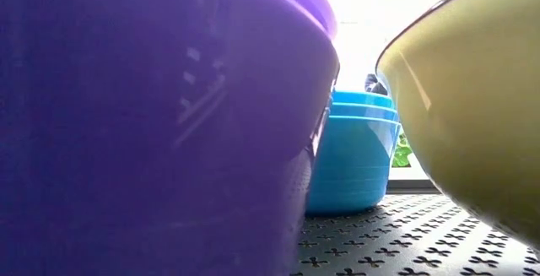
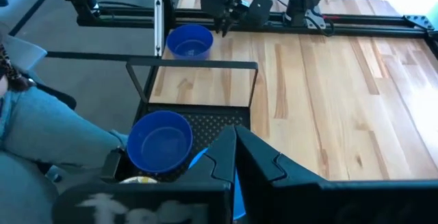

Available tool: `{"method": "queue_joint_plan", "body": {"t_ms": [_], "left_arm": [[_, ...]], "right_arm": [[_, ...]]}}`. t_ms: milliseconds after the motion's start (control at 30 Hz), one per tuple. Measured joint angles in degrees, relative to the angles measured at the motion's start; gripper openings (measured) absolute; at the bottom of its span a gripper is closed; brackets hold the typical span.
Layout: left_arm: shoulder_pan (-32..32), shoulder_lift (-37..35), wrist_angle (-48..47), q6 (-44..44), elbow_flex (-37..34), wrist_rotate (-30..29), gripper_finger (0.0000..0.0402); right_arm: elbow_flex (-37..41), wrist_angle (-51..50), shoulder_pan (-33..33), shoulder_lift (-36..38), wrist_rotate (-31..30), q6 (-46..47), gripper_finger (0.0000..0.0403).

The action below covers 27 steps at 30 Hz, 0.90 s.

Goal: Pick & Place Mini bowls
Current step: Stack the violet bowl on top of the violet bowls on the shelf

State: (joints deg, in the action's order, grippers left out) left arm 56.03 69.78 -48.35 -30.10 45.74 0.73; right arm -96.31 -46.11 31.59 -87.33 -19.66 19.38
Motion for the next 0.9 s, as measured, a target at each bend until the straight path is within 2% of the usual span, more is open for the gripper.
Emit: {"method": "queue_joint_plan", "body": {"t_ms": [167, 467, 733, 900], "left_arm": [[0.00, 0.24, 2.44, 2.21, -0.22, -0.29, 0.0079], [-0.04, 0.92, 13.55, 2.38, -4.86, 0.04, 0.0080], [-0.02, 0.98, 15.11, 2.20, -5.20, -0.01, 0.0080], [-0.02, 0.98, 17.88, 1.21, -8.23, -0.13, 0.0080]], "right_arm": [[0.28, 0.07, 0.00, 0.00, 0.04, -0.12, 0.0008], [1.88, 0.07, 0.00, 0.00, 0.28, -0.05, 0.0008], [1.99, 0.15, 0.00, 0.00, 0.33, 0.13, 0.0008], [1.99, 0.23, 0.00, 0.00, 0.33, 0.13, 0.0008]]}}
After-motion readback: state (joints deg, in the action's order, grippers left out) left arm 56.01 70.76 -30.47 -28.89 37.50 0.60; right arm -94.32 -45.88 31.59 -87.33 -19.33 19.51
